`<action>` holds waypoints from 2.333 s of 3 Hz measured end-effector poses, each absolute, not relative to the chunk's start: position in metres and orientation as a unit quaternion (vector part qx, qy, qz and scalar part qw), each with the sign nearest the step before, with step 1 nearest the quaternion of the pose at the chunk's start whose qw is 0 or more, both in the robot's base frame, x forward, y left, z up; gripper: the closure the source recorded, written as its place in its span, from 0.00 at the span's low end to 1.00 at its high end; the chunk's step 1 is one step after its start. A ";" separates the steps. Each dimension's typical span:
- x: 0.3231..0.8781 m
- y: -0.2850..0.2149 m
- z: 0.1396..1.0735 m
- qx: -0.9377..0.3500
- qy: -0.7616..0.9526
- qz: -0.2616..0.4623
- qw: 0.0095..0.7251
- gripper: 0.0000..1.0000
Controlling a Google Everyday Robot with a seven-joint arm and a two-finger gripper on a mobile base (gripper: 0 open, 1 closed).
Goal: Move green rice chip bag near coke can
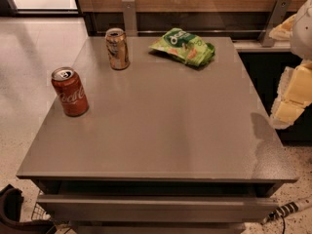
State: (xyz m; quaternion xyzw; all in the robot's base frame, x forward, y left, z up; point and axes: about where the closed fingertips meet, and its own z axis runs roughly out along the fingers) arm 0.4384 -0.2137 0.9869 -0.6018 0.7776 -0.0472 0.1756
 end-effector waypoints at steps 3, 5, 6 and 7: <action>0.483 -0.228 0.999 -0.565 0.793 -0.076 0.214 0.00; 0.608 -0.245 1.019 -0.465 0.816 -0.060 0.337 0.00; 0.663 -0.235 1.015 -0.429 0.822 -0.022 0.374 0.00; 0.703 -0.216 1.002 -0.414 0.823 0.020 0.388 0.00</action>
Offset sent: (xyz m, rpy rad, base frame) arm 0.0148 -0.0088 0.0042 0.0007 -0.0335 -0.0483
